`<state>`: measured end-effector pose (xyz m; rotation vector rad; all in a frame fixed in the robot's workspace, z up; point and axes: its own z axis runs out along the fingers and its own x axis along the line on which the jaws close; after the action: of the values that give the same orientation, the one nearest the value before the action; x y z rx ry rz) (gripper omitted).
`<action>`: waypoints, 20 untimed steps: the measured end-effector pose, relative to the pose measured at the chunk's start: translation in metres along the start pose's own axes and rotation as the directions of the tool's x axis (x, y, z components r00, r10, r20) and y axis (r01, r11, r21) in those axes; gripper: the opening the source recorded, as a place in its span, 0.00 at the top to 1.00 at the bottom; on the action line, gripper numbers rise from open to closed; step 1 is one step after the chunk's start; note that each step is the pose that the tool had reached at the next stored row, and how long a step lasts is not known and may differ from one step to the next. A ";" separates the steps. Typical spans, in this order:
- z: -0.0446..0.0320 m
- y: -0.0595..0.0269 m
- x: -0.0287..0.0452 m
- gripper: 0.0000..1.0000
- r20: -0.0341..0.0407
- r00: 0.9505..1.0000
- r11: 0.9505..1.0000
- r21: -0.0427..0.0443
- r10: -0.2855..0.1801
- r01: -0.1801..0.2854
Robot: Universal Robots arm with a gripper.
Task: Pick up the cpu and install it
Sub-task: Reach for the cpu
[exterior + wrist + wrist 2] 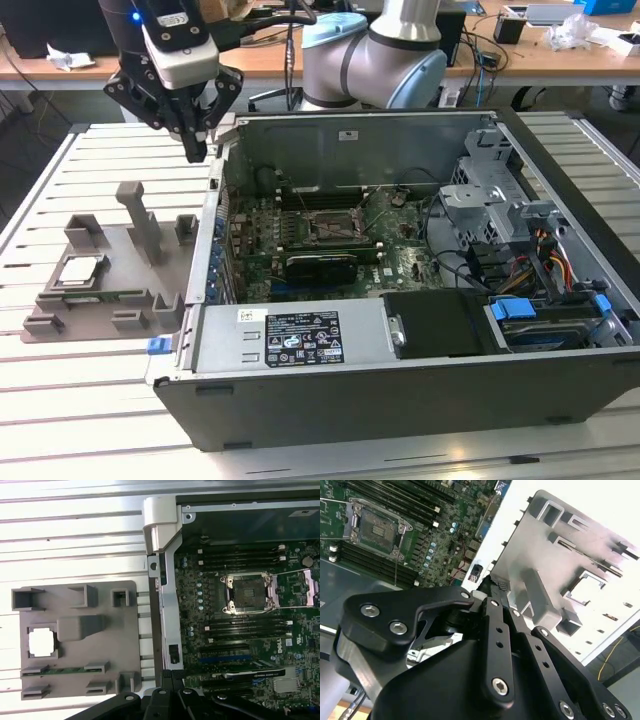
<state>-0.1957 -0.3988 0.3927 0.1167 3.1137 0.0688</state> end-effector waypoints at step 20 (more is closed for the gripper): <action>0.0004 -0.0021 0.0271 0.89 0.000 1.000 1.000 0.000 0.000 0.000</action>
<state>-0.2229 -0.3989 0.3916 0.1166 3.1137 0.0688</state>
